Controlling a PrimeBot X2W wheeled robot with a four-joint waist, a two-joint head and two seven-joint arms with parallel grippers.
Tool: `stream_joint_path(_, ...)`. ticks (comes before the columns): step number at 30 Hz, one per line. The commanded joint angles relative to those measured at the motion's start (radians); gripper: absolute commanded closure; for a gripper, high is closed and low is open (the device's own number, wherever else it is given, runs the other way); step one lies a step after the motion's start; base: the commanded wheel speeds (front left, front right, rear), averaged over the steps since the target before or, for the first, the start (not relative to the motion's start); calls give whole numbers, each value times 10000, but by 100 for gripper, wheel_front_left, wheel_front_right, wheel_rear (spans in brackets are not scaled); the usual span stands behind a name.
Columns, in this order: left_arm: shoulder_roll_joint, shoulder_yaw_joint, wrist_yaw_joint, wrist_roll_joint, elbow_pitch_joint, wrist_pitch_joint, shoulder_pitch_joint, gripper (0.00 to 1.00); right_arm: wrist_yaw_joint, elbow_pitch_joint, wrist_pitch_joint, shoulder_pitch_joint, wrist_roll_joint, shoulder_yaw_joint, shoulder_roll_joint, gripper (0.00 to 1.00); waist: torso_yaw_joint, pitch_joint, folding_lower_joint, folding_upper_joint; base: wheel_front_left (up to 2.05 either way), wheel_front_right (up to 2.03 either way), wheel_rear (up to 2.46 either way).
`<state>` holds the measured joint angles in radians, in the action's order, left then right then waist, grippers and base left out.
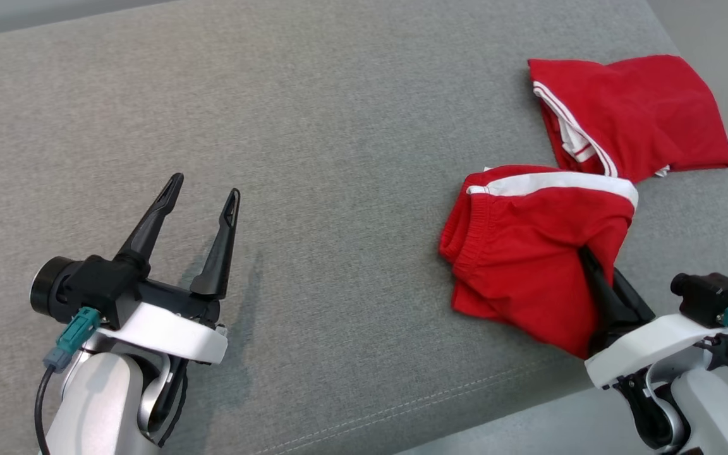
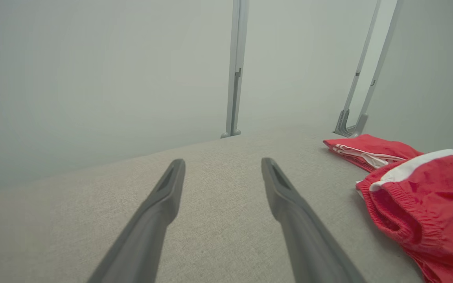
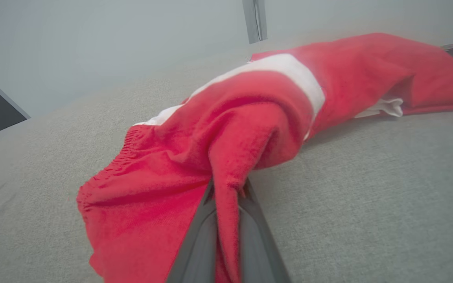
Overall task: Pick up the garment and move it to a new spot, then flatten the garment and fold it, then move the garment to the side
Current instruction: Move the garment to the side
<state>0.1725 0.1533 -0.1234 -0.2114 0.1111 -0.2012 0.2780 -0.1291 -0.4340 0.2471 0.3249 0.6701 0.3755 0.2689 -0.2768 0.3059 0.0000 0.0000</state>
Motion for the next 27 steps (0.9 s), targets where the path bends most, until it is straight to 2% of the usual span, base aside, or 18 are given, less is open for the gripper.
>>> stream_joint_path(1, 180, -270, -23, 113, -324, 47, 407, 0, -16, 321, 129, 367, 24, 128, 257, 100, -337, 333, 0, 0, 0, 0, 0)
stream_joint_path(4, 245, -275, 25, 123, -461, 121, 429, 0, -16, 446, -229, 1307, 148, 403, 654, 100, -454, 567, 0, 0, 0, 0, 0)
stream_joint_path(8, 313, -180, 18, 120, -538, 174, 585, 0, -16, 653, -1062, 2955, 395, 1078, 1612, 100, -290, 918, 0, 0, 0, 0, 0)
stream_joint_path(9, 313, -180, 18, 120, -538, 174, 585, 0, -16, 653, -1062, 2955, 395, 1078, 1612, 100, -290, 918, 0, 0, 0, 0, 0)
stream_joint_path(17, 208, 19, 5, 12, -475, -15, 1123, 0, -16, 615, -3265, 5233, 1613, 2270, 4103, 100, 581, 1676, 0, 0, 0, 0, 0)
stream_joint_path(23, 30, 79, 3, -106, -115, -311, 1379, 0, -16, 1380, -3821, 6028, 3100, 3231, 5489, 100, 1154, 1953, 0, 0, 0, 0, 0)
stream_joint_path(27, -121, 110, 4, -161, 87, -461, 1546, 0, -16, 1873, -3672, 6413, 3220, 4030, 6485, 100, 1500, 2033, 0, 0, 0, 0, 0)
